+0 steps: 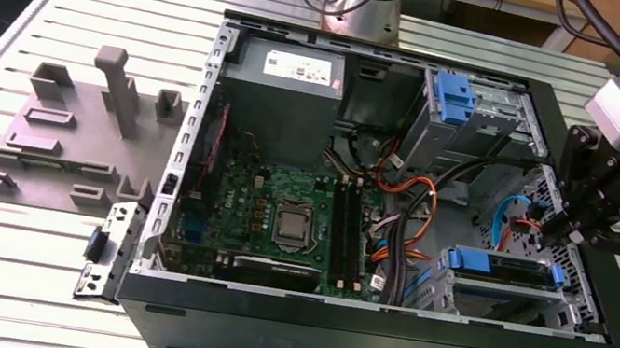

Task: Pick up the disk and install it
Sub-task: 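Insert the first disk wire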

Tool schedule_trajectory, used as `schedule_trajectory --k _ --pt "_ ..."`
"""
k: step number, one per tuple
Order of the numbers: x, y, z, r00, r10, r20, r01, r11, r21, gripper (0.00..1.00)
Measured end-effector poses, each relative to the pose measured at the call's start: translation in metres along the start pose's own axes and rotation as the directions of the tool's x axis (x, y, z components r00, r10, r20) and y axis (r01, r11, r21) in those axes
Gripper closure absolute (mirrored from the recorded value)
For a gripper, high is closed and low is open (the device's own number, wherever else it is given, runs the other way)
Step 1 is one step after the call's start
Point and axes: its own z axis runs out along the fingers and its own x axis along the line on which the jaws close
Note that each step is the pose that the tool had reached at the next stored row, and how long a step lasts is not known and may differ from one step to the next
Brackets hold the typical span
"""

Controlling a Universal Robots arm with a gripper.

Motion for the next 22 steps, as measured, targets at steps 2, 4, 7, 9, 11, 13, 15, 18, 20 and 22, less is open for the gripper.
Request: schedule_trajectory --k 2,4,7,9,11,13,15,18,20,22 --pt "0.0012 0.0008 0.0003 1.0000 0.000 -0.0010 0.000 1.0000 0.0046 0.83" --pt "0.0020 0.0017 0.0004 1.0000 0.000 -0.0022 0.000 0.9999 0.0103 0.83" --pt "0.0020 0.0053 0.0006 1.0000 0.001 -0.0054 -0.001 0.9997 0.0258 0.83" --pt "0.0014 0.0084 0.0007 1.0000 0.001 -0.0078 -0.001 0.9993 0.0384 0.83" --pt "0.0011 0.0102 0.0011 1.0000 0.002 -0.0093 -0.001 0.9990 0.0457 0.83" --pt "0.0008 0.0114 0.0019 0.9999 0.002 -0.0101 -0.002 0.9987 0.0502 0.83" --pt "0.0006 0.0123 0.0027 0.9999 0.004 -0.0111 -0.004 0.9985 0.0548 0.83" --pt "0.0004 0.0131 0.0038 0.9999 0.009 -0.0122 -0.008 0.9981 0.0603 0.83" --pt "0.0004 0.0133 0.0045 0.9998 0.017 -0.0125 -0.017 0.9979 0.0621 0.83" --pt "0.0003 0.0137 0.0052 0.9995 0.029 -0.0124 -0.028 0.9976 0.0636 0.83"
